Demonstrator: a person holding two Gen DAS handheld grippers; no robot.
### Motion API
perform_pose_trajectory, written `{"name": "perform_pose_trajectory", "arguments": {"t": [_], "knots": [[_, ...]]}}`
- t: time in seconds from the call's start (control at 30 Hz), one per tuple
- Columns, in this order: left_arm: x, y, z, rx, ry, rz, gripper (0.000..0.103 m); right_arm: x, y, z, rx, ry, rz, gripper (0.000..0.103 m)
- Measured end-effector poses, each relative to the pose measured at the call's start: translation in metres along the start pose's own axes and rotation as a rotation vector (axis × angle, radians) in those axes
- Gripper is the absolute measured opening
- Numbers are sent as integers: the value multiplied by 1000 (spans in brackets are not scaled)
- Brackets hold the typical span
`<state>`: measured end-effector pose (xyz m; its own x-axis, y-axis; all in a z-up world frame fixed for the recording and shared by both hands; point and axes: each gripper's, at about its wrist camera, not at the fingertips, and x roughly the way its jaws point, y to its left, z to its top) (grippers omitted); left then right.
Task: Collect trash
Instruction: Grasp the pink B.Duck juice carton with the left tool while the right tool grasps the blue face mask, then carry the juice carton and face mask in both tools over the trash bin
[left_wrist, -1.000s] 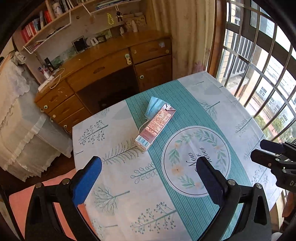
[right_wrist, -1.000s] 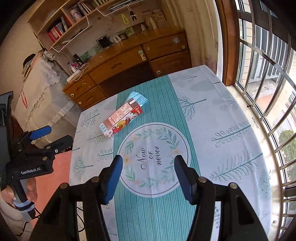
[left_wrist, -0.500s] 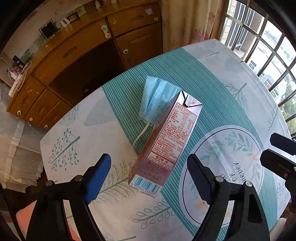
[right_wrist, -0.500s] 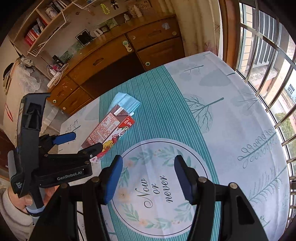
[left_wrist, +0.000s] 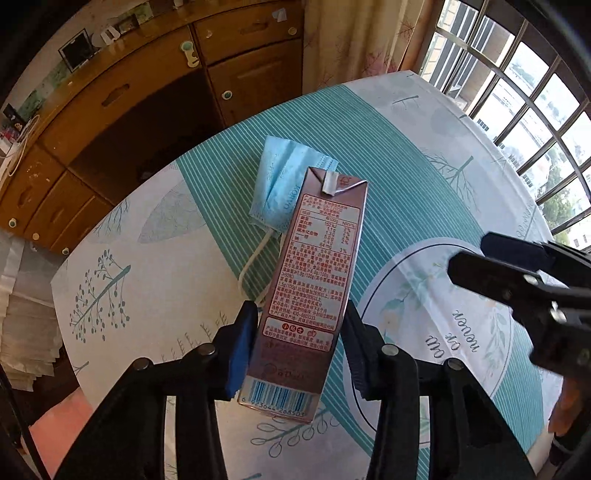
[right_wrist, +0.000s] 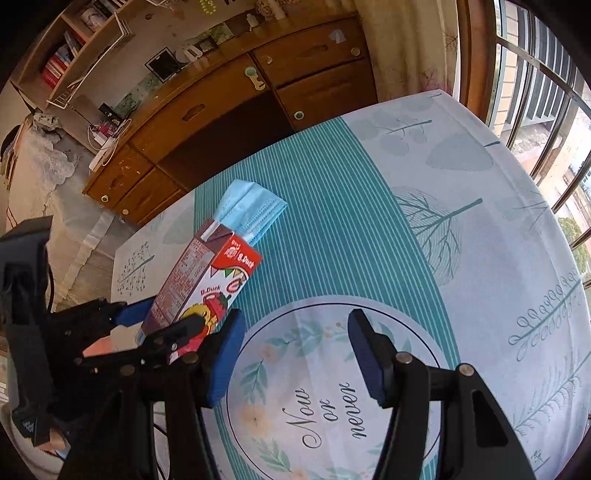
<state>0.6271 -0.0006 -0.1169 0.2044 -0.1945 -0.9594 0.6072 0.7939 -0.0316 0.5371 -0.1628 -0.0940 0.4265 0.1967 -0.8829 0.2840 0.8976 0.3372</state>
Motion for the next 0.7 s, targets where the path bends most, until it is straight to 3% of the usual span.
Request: {"name": "perform_pose_trajectory", "arguments": {"t": [0.2,0.4,0.7], "knots": [[-32,19,-21,-54,-48,-36,38,11,18,21,-18,-7,19,58],[-62,62,-30,-220,-125,-67,38,35,38,43,-30,-3,33,58],[-74,117,-43,-415,-203,-7,38,90,46,72,81,26,-12,58]]}}
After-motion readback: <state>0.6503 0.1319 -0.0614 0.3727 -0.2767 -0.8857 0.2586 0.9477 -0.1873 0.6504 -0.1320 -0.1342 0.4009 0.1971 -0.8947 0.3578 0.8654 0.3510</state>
